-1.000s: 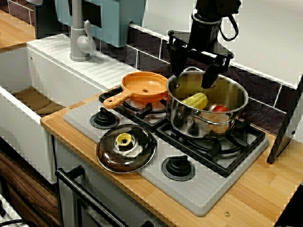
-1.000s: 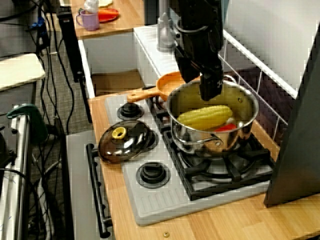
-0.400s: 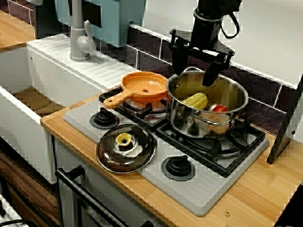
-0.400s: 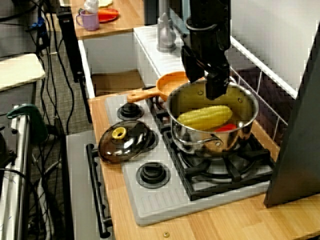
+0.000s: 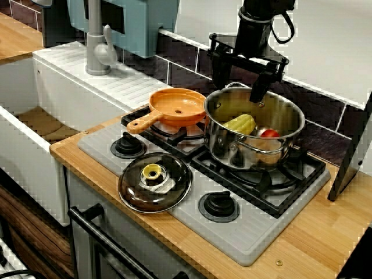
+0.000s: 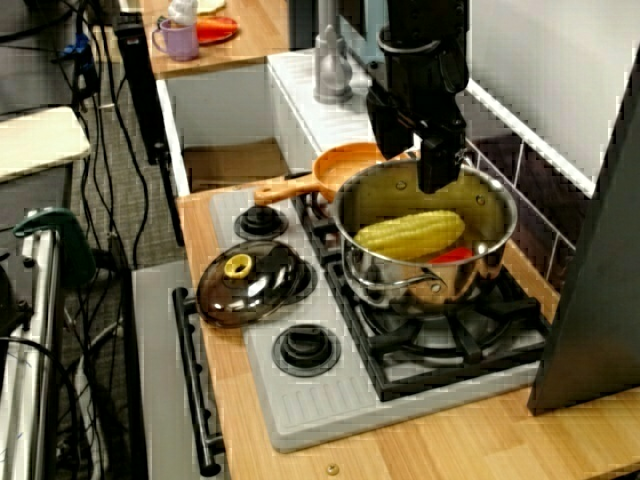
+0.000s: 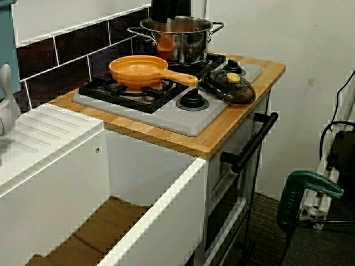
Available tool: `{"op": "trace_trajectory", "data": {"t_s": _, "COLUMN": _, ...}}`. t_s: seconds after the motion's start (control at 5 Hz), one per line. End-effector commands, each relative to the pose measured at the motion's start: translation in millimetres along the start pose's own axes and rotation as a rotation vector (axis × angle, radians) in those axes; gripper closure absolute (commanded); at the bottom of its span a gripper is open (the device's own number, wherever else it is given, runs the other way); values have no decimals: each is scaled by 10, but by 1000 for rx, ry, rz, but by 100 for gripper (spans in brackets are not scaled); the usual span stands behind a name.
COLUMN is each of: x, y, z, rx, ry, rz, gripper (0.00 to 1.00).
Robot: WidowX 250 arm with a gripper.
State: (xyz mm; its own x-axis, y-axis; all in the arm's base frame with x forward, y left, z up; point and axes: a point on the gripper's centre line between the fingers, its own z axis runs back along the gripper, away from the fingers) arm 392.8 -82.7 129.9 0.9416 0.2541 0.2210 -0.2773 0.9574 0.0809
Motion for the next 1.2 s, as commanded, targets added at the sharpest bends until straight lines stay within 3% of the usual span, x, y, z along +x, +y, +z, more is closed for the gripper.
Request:
{"op": "trace_trajectory", "data": {"t_s": 0.0, "x": 29, "y": -60, "z": 113, "rx": -22, "ry": -48, "rz": -8, "gripper": 0}}
{"op": "trace_trajectory", "data": {"t_s": 0.6, "x": 40, "y": -93, "z": -92, "rx": -3, "ry": -20, "rz": -13, "gripper": 0}}
{"op": "trace_trajectory", "data": {"t_s": 1.0, "x": 76, "y": -33, "z": -383, "rx": 33, "ry": 17, "rz": -12, "gripper": 0}}
